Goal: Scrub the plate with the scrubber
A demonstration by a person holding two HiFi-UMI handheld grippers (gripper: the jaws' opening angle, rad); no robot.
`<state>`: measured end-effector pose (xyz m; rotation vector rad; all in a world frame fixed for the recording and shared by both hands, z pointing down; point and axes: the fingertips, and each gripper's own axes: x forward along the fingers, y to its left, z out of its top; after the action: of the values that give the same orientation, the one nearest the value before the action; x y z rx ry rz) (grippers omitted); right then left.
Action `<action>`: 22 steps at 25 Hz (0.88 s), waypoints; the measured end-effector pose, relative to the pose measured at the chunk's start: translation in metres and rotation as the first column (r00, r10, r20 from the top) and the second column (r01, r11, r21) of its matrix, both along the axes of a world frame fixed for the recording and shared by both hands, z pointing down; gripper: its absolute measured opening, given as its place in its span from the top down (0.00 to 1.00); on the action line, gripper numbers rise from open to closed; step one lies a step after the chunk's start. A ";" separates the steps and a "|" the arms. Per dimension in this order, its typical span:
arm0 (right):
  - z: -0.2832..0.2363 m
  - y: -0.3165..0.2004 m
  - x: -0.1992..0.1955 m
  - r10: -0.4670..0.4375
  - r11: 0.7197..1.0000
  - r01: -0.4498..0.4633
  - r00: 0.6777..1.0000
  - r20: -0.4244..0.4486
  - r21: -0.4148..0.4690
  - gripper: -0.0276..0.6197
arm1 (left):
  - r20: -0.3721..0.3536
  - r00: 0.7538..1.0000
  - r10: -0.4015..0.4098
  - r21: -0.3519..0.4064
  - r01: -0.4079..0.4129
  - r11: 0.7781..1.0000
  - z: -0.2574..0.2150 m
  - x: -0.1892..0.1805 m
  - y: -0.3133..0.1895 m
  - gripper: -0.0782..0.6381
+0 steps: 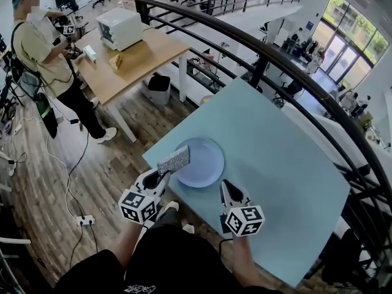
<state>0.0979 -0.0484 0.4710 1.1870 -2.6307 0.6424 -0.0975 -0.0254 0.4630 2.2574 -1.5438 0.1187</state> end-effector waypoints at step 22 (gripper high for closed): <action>0.139 -0.070 0.010 0.207 0.920 -0.238 0.970 -0.130 -0.311 0.94 | -0.136 0.959 0.248 -0.359 -0.281 0.890 0.123 0.002 -0.090 0.77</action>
<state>0.1076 -0.1185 0.6101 1.3810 -2.2170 0.9896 -0.0953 -0.1154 0.5864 2.1149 -1.0527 0.3576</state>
